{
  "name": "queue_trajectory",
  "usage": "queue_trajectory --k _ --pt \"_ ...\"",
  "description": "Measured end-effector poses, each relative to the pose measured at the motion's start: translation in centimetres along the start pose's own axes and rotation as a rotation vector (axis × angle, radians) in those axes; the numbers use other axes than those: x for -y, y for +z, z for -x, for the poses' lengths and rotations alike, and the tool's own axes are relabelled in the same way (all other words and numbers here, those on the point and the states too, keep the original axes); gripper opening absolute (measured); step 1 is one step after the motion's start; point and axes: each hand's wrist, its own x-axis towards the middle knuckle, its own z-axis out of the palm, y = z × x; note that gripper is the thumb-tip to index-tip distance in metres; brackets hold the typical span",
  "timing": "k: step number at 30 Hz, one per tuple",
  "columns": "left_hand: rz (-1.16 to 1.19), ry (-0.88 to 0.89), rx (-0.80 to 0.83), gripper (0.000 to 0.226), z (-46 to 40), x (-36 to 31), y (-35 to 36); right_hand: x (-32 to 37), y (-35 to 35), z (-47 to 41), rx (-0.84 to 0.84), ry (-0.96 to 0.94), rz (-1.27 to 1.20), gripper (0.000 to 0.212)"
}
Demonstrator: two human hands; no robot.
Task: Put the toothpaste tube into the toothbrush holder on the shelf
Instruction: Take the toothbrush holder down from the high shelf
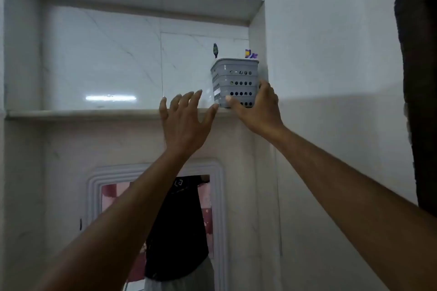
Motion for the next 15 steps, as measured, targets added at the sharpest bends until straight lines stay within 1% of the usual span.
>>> queue_trajectory --k 5,7,11,13,15 --pt "-0.043 0.003 -0.091 0.067 0.5 0.1 0.9 0.1 2.0 -0.7 -0.050 0.012 -0.004 0.119" --pt "-0.047 0.004 -0.073 0.067 0.4 0.2 0.9 0.0 2.7 -0.9 -0.072 0.013 0.000 0.124" --pt "-0.083 0.019 -0.044 0.067 0.5 0.6 0.9 -0.1 2.9 -1.2 -0.090 0.027 -0.028 0.122" --pt "-0.079 0.015 -0.036 0.066 0.6 0.5 0.7 0.0 2.4 -1.0 -0.089 0.043 -0.077 0.120" --pt "-0.065 0.007 -0.015 0.064 0.7 0.4 0.3 0.3 1.5 -0.4 -0.105 0.048 -0.144 0.122"
